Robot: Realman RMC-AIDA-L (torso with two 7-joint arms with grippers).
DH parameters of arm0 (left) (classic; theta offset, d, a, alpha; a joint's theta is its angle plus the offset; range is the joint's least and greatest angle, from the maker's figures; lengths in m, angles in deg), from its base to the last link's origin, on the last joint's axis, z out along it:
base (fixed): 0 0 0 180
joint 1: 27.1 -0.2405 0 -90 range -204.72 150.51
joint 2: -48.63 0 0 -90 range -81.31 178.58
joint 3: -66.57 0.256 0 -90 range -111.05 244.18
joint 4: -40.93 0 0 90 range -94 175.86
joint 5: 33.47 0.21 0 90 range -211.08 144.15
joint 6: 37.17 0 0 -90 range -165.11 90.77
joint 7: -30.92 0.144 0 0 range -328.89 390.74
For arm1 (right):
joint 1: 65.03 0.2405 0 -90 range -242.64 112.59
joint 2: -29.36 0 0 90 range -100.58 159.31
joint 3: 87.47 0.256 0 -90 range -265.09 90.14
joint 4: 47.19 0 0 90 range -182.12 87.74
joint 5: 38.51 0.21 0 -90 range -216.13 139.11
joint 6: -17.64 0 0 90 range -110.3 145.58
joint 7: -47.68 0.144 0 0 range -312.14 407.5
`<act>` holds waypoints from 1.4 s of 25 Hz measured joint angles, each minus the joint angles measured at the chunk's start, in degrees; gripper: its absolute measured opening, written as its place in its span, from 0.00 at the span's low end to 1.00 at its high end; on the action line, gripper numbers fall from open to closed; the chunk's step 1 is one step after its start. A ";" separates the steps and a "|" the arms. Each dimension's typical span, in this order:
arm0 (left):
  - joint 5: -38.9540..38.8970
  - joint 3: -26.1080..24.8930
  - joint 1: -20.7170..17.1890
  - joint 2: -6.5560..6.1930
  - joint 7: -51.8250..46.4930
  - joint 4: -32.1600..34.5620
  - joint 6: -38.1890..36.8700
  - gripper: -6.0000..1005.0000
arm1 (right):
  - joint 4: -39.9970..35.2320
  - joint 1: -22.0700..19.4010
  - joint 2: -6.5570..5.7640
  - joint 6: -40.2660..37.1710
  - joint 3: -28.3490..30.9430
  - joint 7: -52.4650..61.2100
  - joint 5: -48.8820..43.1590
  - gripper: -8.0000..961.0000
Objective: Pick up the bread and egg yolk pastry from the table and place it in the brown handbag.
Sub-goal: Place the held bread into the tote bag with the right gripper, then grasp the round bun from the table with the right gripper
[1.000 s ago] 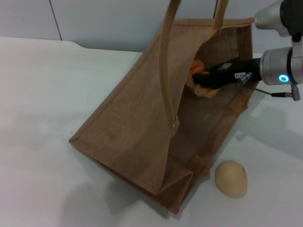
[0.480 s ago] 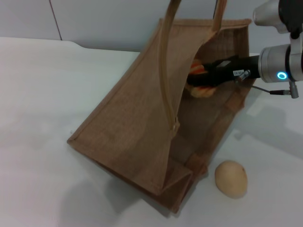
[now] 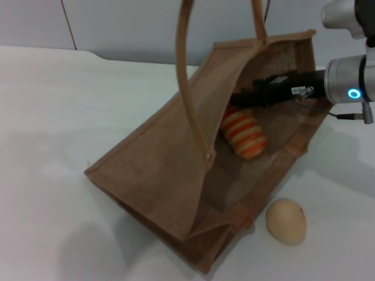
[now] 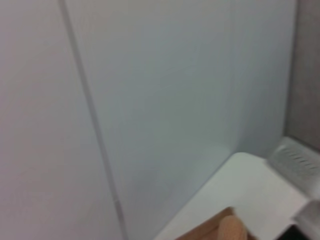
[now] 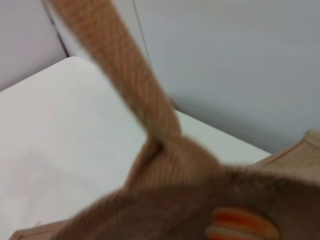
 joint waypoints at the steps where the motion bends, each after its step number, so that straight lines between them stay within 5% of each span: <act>1: 0.68 -0.41 -0.09 0.00 0.03 0.00 -0.01 0.12 | -0.32 -0.12 -0.01 0.73 0.21 0.20 -0.29 0.87; 12: 4.39 -5.68 -2.10 -0.45 0.23 0.00 0.02 0.12 | -15.43 -8.66 -0.39 14.36 5.46 6.49 -7.14 0.86; 25: 9.31 -7.57 -3.08 -1.06 0.96 0.00 -0.05 0.12 | -21.43 -9.41 0.00 29.74 6.83 7.61 -16.89 0.86; 35: 10.48 -7.67 -3.13 -1.92 0.81 -1.31 0.31 0.12 | -21.29 -9.18 0.36 34.04 4.29 9.97 -22.95 0.86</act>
